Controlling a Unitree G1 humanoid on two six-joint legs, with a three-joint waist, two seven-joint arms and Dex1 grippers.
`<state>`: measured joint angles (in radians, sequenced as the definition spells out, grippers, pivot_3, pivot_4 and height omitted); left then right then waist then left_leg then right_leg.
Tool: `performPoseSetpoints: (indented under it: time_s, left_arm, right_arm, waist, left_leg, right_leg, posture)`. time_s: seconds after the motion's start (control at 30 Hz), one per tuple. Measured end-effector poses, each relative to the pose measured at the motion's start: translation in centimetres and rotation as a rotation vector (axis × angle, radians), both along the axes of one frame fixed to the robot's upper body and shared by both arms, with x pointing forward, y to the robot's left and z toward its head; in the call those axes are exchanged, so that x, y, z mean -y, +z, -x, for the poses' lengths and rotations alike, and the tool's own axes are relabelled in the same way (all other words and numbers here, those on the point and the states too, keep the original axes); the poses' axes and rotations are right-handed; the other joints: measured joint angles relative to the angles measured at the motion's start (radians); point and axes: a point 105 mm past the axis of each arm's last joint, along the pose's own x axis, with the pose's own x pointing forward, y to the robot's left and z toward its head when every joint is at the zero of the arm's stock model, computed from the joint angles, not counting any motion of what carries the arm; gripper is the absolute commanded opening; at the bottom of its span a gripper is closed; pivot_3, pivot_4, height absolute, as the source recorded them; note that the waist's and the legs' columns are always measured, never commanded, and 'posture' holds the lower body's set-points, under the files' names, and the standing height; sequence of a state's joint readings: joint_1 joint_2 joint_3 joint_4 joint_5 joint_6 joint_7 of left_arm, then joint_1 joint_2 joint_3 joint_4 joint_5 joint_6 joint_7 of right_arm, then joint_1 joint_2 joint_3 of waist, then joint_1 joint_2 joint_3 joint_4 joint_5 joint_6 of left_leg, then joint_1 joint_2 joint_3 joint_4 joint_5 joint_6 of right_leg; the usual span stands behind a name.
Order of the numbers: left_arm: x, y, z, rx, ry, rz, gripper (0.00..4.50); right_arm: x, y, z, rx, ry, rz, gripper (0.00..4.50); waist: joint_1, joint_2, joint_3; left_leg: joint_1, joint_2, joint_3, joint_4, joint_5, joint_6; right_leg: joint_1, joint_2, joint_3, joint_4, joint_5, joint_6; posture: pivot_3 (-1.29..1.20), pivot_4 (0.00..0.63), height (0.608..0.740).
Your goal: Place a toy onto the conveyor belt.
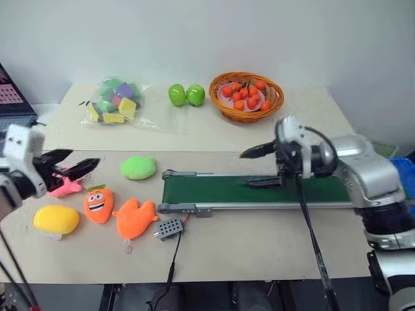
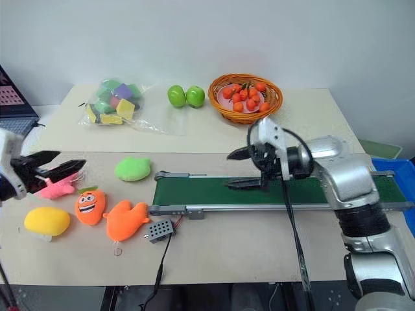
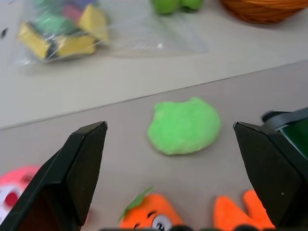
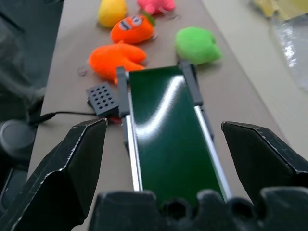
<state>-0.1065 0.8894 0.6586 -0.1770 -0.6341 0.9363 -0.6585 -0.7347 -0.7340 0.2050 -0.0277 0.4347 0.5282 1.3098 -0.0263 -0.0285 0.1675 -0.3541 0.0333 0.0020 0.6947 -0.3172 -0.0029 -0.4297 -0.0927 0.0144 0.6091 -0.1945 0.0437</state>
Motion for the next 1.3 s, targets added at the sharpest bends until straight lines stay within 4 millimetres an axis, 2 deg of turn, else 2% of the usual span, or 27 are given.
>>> performPoseSetpoints:
  time_s: [0.1,0.2,0.3,0.5,0.57,0.6,0.67,0.7,0.8,0.87,1.13,1.3]
  left_arm:
    - [-0.9,-1.6,1.8,-0.03,0.082,0.158,4.5]
    - [-2.3,-3.5,4.0,-0.043,0.191,0.339,4.5]
    - [-4.0,-4.6,6.8,-0.009,0.319,0.502,4.5]
    - [-5.8,-7.3,11.4,0.085,0.481,0.777,4.5]
    - [-6.6,-8.9,12.9,0.102,0.547,0.861,4.5]
    - [-7.1,-10.4,14.0,0.094,0.61,0.913,4.5]
    - [-7.4,-11.9,14.8,0.077,0.657,0.956,4.5]
    - [-7.5,-12.8,15.0,0.068,0.681,0.984,4.5]
    - [-7.7,-13.9,14.7,0.068,0.702,1.023,4.5]
    - [-7.7,-14.4,13.6,0.084,0.702,1.067,4.5]
    - [-6.6,-14.7,10.2,0.095,0.638,1.181,4.5]
    - [-7.2,-15.2,9.2,0.118,0.685,1.263,4.5]
  right_arm:
    - [-0.9,0.4,-0.3,0.025,0.066,0.017,4.47]
    - [-1.3,-0.4,-0.7,0.025,0.109,0.05,4.47]
    - [-1.3,-1.4,-1.1,0.0,0.136,0.078,4.47]
    - [-1.5,-1.2,-1.7,0.007,0.158,0.096,4.47]
    - [-1.5,-1.2,-1.6,0.006,0.164,0.101,4.47]
    - [-1.4,-1.3,-1.7,0.004,0.164,0.103,4.47]
    - [-1.4,-1.3,-1.7,0.003,0.162,0.106,4.47]
    - [-1.4,-1.3,-1.7,0.002,0.161,0.107,4.47]
    - [-1.4,-1.2,-1.7,0.004,0.16,0.108,4.47]
    - [-1.2,-1.1,-1.7,0.009,0.155,0.112,4.47]
    - [-0.3,-0.3,-1.6,0.027,0.121,0.13,4.47]
    - [0.1,0.4,-1.5,0.031,0.101,0.112,4.47]
  waist:
    - [0.0,0.0,0.0]
    - [-0.001,-0.001,0.0]
    - [-0.003,-0.002,0.0]
    - [0.0,-0.002,0.0]
    - [0.001,-0.002,0.0]
    - [0.001,-0.002,0.0]
    - [0.001,-0.002,0.0]
    - [0.004,-0.002,0.0]
    - [0.013,-0.002,-0.001]
    - [0.015,-0.002,-0.001]
    - [0.008,-0.002,-0.001]
    - [0.002,-0.002,-0.001]
  left_leg:
    - [0.0,0.0,-0.001,0.0,0.0,0.0]
    - [0.001,0.0,-0.001,0.0,0.0,-0.001]
    - [0.001,0.0,-0.001,0.0,0.0,-0.002]
    - [0.001,0.0,-0.001,0.0,0.001,-0.004]
    - [0.002,0.0,-0.001,0.0,0.001,-0.004]
    - [0.002,0.0,-0.001,0.0,0.001,-0.004]
    - [0.002,0.0,-0.001,0.0,0.001,-0.004]
    - [0.002,0.0,-0.001,0.0,0.002,-0.005]
    - [0.002,0.0,-0.001,0.0,0.002,-0.006]
    - [0.002,0.0,-0.002,0.001,0.003,-0.007]
    - [0.007,0.0,-0.002,0.002,0.003,-0.007]
    - [0.008,0.0,-0.002,0.002,0.003,-0.007]
  right_leg:
    - [0.0,0.0,-0.001,0.001,0.0,0.0]
    - [0.0,0.0,-0.001,0.001,0.0,0.0]
    - [0.0,0.0,-0.001,0.001,0.0,0.0]
    - [0.0,-0.001,-0.001,0.002,0.0,0.0]
    - [0.001,-0.001,-0.001,0.001,0.0,0.0]
    - [0.001,-0.001,-0.001,0.001,0.0,-0.001]
    - [0.001,0.0,-0.001,0.001,0.0,-0.001]
    - [0.001,0.0,-0.002,0.001,0.0,-0.001]
    - [0.001,-0.001,-0.002,0.001,-0.001,-0.001]
    - [0.001,-0.001,-0.002,0.001,-0.001,-0.001]
    - [0.004,0.0,-0.001,0.003,0.0,-0.003]
    - [0.004,0.0,-0.001,0.003,0.0,-0.003]
  posture:
    - [0.0,0.15,0.738]
    - [0.0,0.15,0.738]
    - [0.0,0.15,0.738]
    - [0.0,0.15,0.738]
    - [0.0,0.15,0.738]
    - [0.0,0.15,0.738]
    - [0.0,0.15,0.738]
    - [0.0,0.15,0.738]
    - [0.0,0.15,0.738]
    - [0.0,0.15,0.738]
    - [0.0,0.15,0.738]
    - [0.0,0.15,0.738]
